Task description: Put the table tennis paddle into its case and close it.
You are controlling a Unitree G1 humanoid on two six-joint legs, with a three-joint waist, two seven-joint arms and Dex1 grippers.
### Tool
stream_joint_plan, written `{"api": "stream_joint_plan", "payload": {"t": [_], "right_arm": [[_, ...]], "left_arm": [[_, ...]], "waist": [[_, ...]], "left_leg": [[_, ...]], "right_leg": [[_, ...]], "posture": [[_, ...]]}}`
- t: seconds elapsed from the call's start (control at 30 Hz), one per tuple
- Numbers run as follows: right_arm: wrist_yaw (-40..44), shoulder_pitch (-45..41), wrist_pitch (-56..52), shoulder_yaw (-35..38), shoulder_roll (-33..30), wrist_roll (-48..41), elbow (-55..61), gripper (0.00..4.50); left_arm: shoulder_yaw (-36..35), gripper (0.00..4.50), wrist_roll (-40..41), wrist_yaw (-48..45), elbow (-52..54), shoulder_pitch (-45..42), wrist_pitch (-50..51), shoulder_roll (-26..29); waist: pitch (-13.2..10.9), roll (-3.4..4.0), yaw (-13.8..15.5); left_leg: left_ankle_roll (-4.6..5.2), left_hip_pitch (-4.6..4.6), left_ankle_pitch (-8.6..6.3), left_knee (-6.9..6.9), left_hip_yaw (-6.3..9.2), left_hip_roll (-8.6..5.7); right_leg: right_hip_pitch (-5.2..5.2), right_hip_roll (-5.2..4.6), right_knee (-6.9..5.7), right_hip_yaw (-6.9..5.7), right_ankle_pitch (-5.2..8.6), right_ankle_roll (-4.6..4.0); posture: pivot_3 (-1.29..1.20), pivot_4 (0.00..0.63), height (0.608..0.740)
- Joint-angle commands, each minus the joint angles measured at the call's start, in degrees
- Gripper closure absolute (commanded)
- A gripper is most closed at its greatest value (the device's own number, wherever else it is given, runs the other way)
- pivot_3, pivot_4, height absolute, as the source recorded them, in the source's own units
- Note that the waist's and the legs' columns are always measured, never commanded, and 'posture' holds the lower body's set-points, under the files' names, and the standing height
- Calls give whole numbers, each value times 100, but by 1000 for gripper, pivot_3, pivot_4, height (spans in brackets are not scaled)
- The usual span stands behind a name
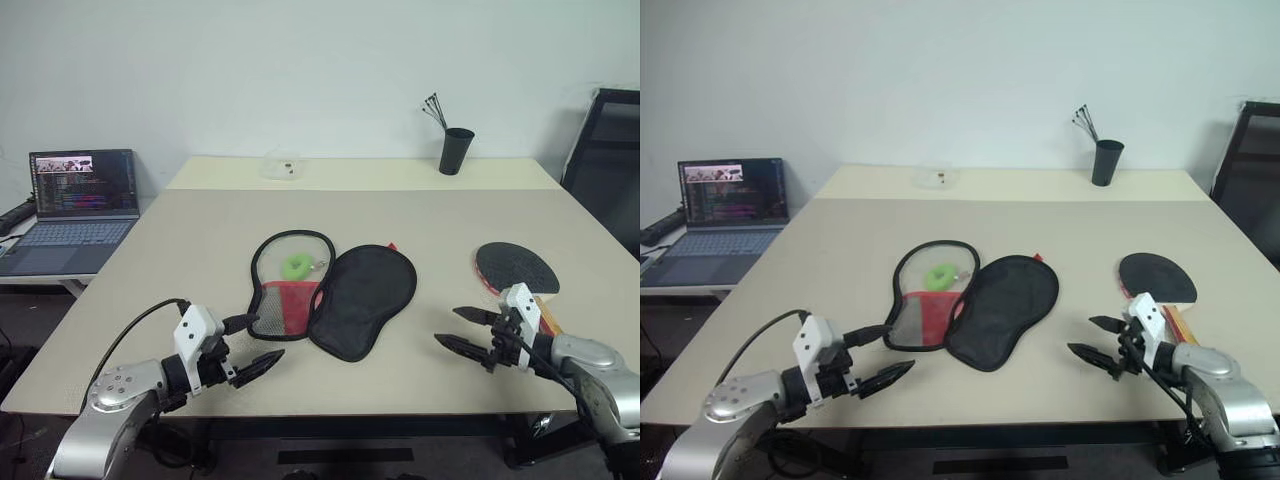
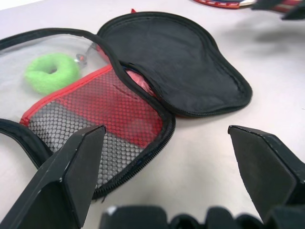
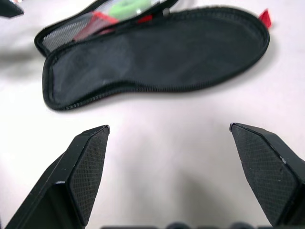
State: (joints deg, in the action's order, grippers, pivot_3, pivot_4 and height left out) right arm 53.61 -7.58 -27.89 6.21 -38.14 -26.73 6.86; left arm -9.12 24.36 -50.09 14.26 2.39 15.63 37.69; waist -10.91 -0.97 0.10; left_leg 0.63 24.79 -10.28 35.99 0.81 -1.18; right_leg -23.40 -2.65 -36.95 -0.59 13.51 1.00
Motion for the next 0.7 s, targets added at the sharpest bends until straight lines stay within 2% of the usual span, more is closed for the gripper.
{"api": "stream_joint_plan", "payload": {"t": [0.03, 0.17, 0.33, 0.43, 0.57, 0.7], "right_arm": [[22, 32, -144, 165, -200, -136, 407, 52], [-166, -96, -268, 223, -171, -188, 486, 52], [-496, -182, -780, 341, -183, -498, 1146, 52], [-1010, -325, -1320, 475, 71, -856, 1405, 52], [-1724, -587, -2159, 173, 398, -1001, 1622, 52], [-2311, -965, -2662, 185, 915, -1139, 1313, 52]], "left_arm": [[3, 0, 33, 126, 299, -73, 31, -47], [228, 0, -2, 203, 211, -439, 53, -196], [440, 0, 230, -83, 137, -891, 288, -224], [428, 0, 315, -100, 20, -1336, 439, -219], [232, 0, 613, -468, -27, -1483, 606, 5], [296, 0, 667, -693, -150, -1734, 883, 266]], "waist": [[0, 0, -4], [1, -2, 0], [1, -2, 7], [1, -3, 10], [2, -4, -18], [1, -4, -16]], "left_leg": [[0, 0, 0, 0, 0, 0], [-1, -1, -1, 4, 0, 0], [0, -1, 0, 2, 0, 0], [0, 1, 0, 2, -2, 0], [1, -1, 1, 4, -1, 0], [1, 0, 1, 3, -1, 0]], "right_leg": [[0, 0, 0, 0, 0, 0], [4, -1, 0, -4, 0, 1], [5, -1, 0, -8, 1, 1], [4, 0, 0, -9, 2, 1], [6, 2, -4, -8, 1, 1], [4, 3, -4, -8, 1, 1]], "posture": [[0, 150, 740], [0, 150, 740], [0, 150, 740], [0, 150, 740], [0, 150, 740], [0, 150, 740]]}}
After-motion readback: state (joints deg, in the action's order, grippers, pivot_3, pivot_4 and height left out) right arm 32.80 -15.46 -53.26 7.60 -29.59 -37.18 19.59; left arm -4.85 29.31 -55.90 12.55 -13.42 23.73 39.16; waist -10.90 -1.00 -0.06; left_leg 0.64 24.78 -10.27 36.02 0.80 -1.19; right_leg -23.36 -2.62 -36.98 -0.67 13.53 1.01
